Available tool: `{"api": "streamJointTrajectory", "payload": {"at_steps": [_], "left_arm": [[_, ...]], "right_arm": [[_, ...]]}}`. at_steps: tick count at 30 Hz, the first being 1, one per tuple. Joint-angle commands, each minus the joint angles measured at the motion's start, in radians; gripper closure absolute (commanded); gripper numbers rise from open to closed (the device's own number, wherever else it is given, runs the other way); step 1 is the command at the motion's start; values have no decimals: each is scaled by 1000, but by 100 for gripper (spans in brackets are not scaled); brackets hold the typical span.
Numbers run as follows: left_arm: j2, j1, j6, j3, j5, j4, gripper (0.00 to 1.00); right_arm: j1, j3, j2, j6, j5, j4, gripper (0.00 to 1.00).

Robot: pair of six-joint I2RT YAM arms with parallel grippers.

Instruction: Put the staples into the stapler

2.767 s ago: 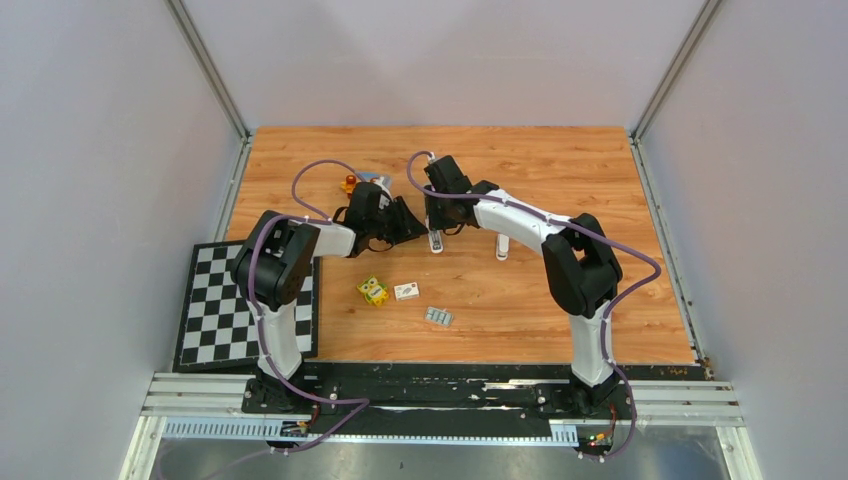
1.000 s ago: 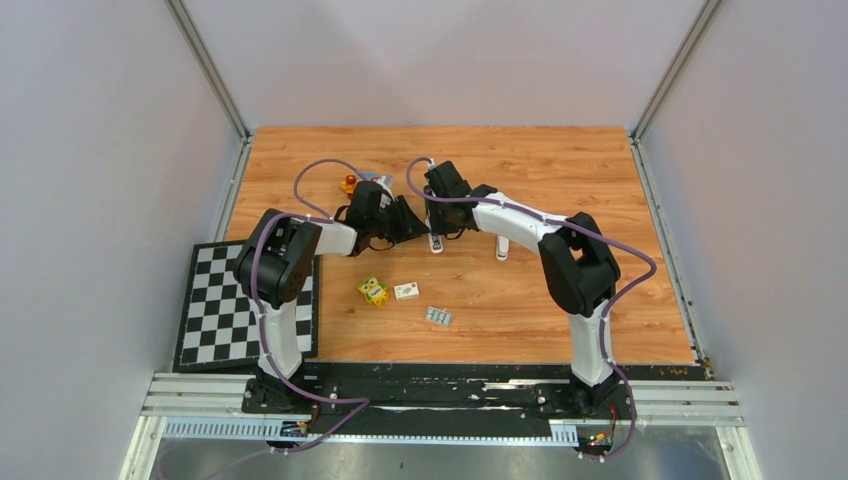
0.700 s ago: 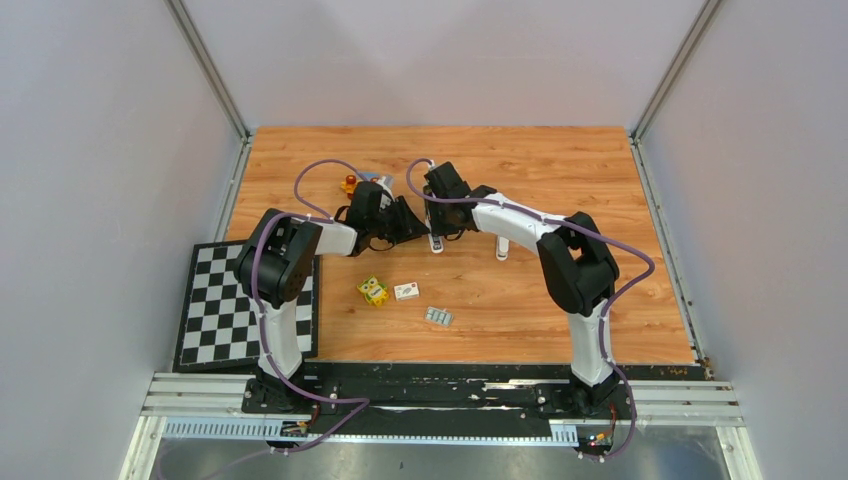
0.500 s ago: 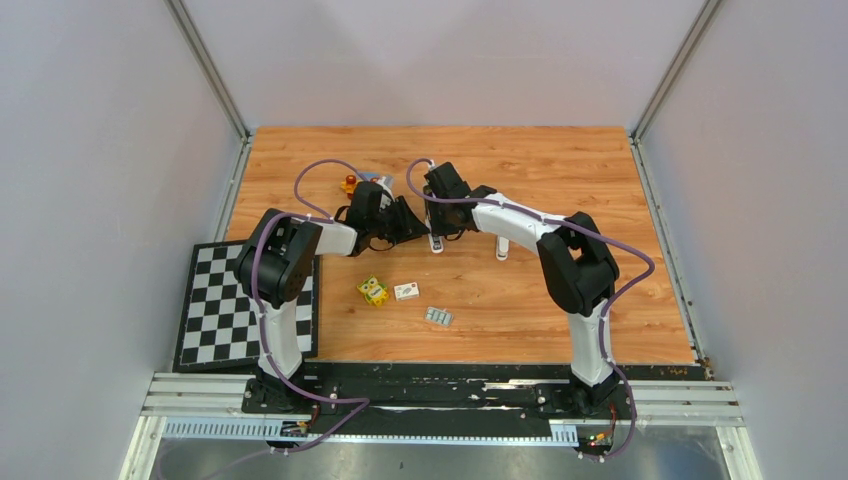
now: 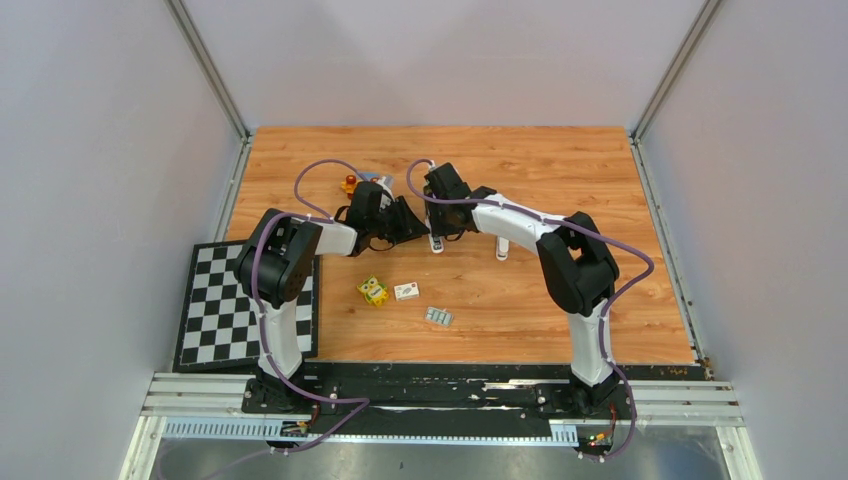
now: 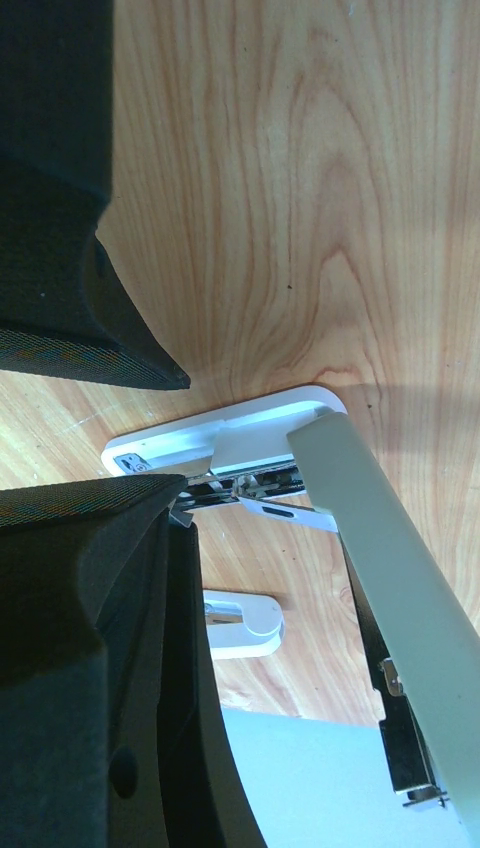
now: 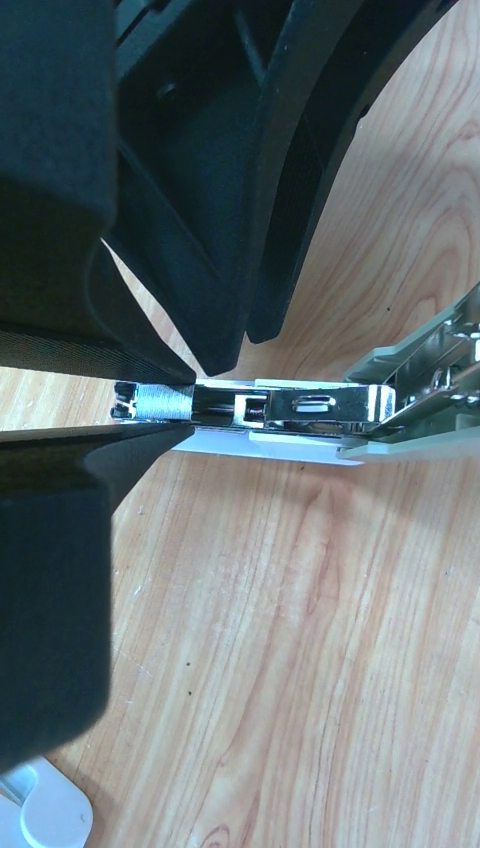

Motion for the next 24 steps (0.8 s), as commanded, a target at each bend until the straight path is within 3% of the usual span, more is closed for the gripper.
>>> {"api": "streamJointTrajectory", "payload": {"at_steps": [1,17,24], "left_arm": [[10,5,12,20,6,20,60],[-4,5,16,19,7,15,60],[-9,5,17,21,11,13,60]], "right_arm": [[-2,-11,-3,1,35,-31,76],[-6,35,-30,-13,36,-44,64],[-23,44,-27,-14,52,-44,68]]}}
